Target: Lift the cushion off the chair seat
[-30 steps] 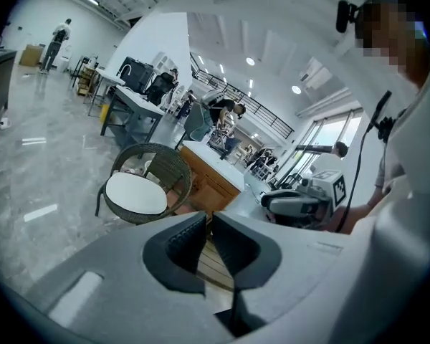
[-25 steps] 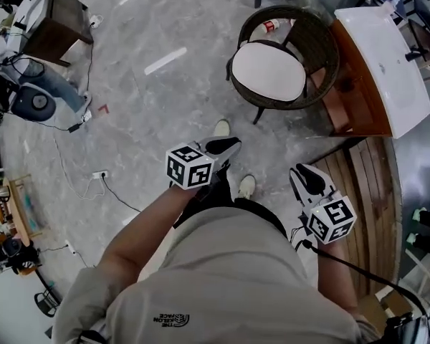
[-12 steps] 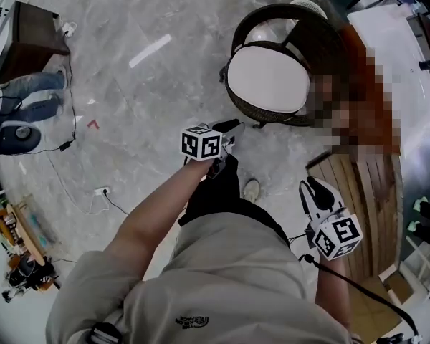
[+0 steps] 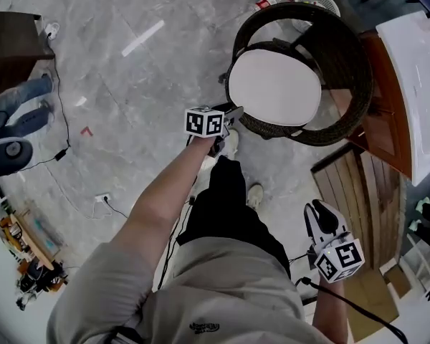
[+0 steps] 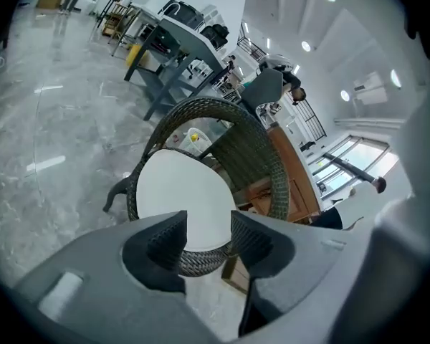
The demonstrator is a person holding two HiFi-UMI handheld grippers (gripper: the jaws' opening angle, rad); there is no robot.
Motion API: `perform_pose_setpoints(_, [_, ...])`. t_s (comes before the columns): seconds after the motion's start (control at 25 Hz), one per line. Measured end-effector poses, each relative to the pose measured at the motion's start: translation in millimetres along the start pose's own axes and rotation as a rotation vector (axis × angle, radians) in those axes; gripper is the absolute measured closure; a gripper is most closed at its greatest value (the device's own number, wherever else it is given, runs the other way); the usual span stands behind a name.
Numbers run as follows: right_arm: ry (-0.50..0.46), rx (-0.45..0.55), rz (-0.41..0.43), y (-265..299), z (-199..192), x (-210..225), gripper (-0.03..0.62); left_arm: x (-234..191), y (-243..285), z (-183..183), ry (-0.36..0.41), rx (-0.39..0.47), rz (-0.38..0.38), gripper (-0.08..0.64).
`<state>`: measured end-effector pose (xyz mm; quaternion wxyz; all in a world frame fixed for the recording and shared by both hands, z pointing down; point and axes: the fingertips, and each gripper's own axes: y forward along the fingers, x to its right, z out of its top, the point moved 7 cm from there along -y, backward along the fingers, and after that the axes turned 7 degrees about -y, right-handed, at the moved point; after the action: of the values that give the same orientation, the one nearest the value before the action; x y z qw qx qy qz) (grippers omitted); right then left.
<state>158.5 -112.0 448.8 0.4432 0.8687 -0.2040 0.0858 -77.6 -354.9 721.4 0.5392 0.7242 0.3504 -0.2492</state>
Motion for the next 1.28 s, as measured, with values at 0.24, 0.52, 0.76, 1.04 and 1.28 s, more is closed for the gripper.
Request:
perform_pose_setpoints(0.24, [0.046, -0.049, 0.005, 35, -1, 8, 0.505, -54, 44, 32, -0.007, -0.02, 0.045, 0.36])
perform_pose_setpoints(0.52, [0.116, -0.109, -0.017, 55, -15, 7, 0.505, -97, 81, 60, 0.032, -0.037, 0.087, 0.335])
perform_pose_setpoints(0.76, [0.149, -0.146, -0.012, 67, -22, 0, 0.505, -118, 103, 60, 0.024, -0.062, 0.096, 0.327])
perform_pose_setpoints(1.04, [0.176, -0.161, 0.0, 78, -24, -5, 0.505, -126, 113, 64, 0.018, -0.064, 0.109, 0.324])
perform_pose_setpoints(1.28, [0.19, -0.158, 0.006, 84, -25, 0, 0.506, -122, 118, 61, -0.063, -0.042, 0.058, 0.324])
